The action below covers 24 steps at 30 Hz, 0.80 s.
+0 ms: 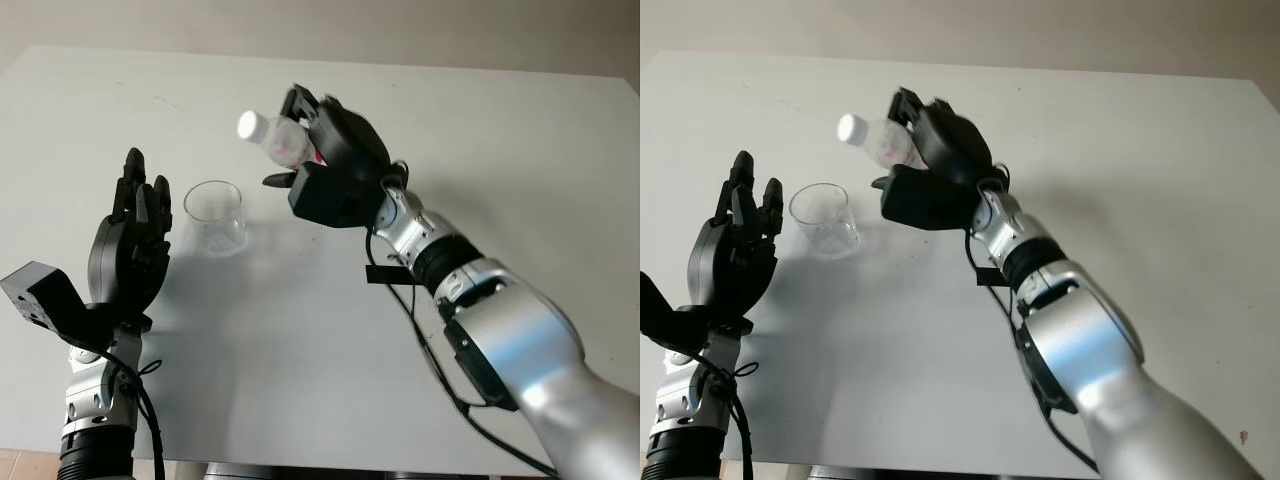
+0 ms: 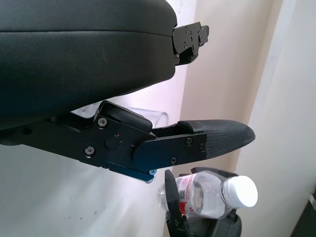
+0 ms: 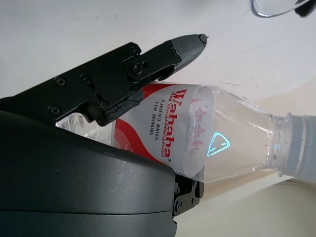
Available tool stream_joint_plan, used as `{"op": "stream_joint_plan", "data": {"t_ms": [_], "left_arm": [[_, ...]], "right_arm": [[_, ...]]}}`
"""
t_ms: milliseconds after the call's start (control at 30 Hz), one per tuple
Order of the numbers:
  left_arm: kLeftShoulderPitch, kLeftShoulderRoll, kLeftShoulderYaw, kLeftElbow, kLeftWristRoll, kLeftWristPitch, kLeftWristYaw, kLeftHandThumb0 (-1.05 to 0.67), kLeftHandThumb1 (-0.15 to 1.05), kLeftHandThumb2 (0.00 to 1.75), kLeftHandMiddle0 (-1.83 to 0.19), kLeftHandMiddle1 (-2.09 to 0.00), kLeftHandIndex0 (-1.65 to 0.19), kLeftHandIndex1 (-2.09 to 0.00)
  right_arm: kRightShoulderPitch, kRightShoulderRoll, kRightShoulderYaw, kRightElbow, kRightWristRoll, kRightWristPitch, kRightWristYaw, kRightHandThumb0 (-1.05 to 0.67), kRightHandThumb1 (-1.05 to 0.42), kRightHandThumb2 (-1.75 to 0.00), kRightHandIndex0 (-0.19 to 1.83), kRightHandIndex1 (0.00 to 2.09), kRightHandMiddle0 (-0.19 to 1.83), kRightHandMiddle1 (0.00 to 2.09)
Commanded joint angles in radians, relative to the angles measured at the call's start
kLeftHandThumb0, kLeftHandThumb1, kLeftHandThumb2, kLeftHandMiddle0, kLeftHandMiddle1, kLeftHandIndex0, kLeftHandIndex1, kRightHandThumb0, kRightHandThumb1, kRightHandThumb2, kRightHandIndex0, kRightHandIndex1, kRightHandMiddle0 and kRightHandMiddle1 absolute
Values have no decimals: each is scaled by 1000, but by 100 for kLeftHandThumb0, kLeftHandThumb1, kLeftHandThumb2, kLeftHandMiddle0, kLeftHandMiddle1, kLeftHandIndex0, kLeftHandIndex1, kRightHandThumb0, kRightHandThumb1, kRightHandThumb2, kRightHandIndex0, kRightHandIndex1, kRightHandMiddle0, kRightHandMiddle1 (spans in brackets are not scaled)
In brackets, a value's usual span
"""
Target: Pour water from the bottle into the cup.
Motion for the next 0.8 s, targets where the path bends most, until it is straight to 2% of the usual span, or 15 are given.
{"op": "stream_joint_plan", "data": {"t_ms": [0,267,333,367,400,500,533,600,667,767], "left_arm": [[-10,2,11,7,-5,-15,-4,-79,105,60,16,-5,18,-5],[-9,-13,12,9,-2,-29,4,-80,105,66,14,-6,17,-6],[-9,-15,11,9,3,-31,9,-80,105,66,14,-6,17,-6],[-9,-16,10,8,5,-32,10,-80,105,66,14,-6,17,-6],[-9,-18,10,8,4,-31,12,-80,105,66,14,-6,17,-6],[-6,-19,8,2,0,-30,10,-80,105,66,14,-5,17,-5],[-4,-20,8,-1,1,-29,12,-80,105,66,14,-5,18,-5],[-1,-22,7,-4,3,-29,16,-80,105,66,14,-5,18,-5],[1,-22,8,-4,2,-31,13,-80,105,66,14,-5,18,-5],[3,-24,9,-1,-2,-30,10,-80,105,66,14,-5,18,-5]], "right_arm": [[-46,-8,22,7,-21,8,-17,-14,-103,-25,112,209,83,209],[-91,-2,87,19,-79,43,-37,-19,-105,-24,104,209,58,209],[-101,4,107,24,-98,61,-43,-22,-105,-16,94,209,26,199],[-106,7,115,27,-104,70,-38,-24,-105,-15,91,209,22,189],[-111,10,124,29,-113,78,-33,-27,-105,-14,87,209,24,173],[-122,18,162,31,-149,98,-45,-30,-104,-10,81,209,28,161],[-126,23,179,31,-167,108,-66,-32,-101,-7,79,209,36,143],[-129,27,199,31,-185,120,-92,-34,-96,-5,79,209,45,128],[-133,34,224,34,-207,143,-109,-36,-95,-5,81,209,46,128],[-144,45,263,37,-245,185,-120,-35,-95,-5,83,209,39,151]]}}
